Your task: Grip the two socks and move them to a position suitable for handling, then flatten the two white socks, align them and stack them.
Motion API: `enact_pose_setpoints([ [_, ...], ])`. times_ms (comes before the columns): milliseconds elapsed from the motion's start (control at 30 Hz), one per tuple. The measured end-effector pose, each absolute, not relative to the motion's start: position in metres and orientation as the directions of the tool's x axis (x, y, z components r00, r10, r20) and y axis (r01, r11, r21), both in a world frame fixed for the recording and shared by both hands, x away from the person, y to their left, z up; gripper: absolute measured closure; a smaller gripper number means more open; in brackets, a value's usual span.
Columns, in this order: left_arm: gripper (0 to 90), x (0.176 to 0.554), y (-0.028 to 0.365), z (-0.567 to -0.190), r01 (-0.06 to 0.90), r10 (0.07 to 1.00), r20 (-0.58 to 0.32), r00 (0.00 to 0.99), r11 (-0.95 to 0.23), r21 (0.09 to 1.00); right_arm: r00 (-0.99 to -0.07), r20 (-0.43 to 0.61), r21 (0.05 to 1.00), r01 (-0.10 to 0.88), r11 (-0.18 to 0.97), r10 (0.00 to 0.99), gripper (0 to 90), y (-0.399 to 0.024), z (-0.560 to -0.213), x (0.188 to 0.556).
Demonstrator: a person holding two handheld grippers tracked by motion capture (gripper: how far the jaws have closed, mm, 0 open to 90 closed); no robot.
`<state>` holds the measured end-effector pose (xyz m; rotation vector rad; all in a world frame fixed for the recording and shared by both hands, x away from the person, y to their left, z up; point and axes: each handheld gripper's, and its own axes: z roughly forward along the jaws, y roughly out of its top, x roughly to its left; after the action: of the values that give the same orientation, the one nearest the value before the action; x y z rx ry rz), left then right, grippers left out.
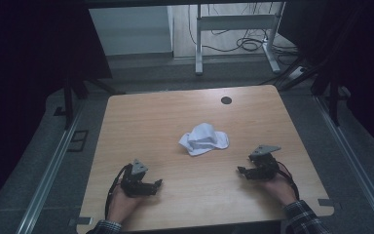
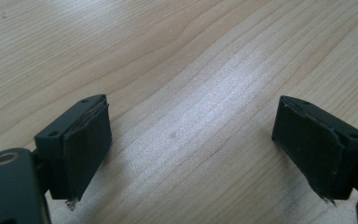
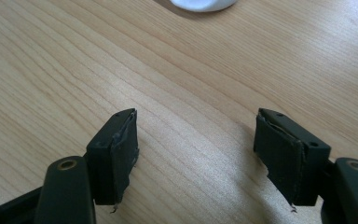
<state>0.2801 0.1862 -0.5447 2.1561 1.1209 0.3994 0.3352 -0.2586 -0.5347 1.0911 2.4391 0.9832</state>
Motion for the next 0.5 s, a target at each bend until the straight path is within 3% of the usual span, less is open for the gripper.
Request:
enact_pose_setpoints([
  [500, 11.2, 0.2807, 0.186, -0.5447, 0.607, 0.81, -0.035, 0.586, -0.41, 0.68, -0.676, 0.007, 0.695, 0.533, 0.482, 0.737, 29.6, -0.26, -0.5355, 0.336],
])
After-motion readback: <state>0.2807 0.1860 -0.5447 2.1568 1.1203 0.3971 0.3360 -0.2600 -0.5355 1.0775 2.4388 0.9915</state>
